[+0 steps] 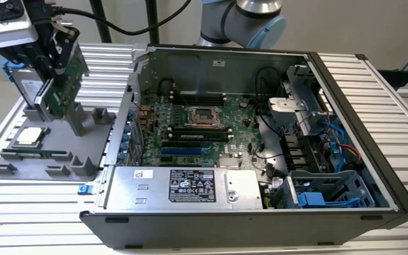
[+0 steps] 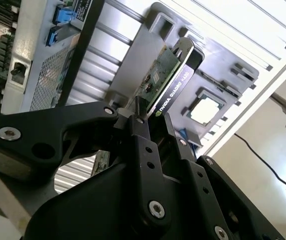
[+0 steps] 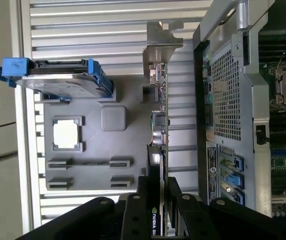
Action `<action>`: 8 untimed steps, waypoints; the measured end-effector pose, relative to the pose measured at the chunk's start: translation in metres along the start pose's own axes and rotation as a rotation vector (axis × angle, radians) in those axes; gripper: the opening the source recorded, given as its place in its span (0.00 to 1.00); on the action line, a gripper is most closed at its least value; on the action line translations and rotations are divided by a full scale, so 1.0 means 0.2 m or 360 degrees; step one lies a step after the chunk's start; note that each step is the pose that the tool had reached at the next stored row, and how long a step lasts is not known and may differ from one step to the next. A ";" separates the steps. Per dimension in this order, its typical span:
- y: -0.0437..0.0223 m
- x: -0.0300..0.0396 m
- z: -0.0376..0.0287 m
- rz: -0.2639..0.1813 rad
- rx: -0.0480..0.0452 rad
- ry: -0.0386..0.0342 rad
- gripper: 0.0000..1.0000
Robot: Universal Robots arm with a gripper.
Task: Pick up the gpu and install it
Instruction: 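Pick up the gpu and move the gpu toward the slot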
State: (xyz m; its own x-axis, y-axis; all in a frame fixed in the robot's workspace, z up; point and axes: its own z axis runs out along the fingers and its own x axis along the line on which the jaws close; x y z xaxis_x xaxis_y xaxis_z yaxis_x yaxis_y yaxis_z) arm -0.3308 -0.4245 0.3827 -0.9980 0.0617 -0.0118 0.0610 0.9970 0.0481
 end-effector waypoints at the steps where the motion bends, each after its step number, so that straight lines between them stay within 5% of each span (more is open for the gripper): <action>1: 0.000 0.000 -0.006 0.0000 0.0000 0.0000 0.00; 8: 0.002 -0.001 -0.047 0.0000 0.0000 0.0000 0.00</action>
State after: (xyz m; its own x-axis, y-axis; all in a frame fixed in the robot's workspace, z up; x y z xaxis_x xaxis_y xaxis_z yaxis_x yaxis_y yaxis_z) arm -0.3308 -0.4245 0.3921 -0.9980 0.0617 -0.0117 0.0610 0.9970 0.0481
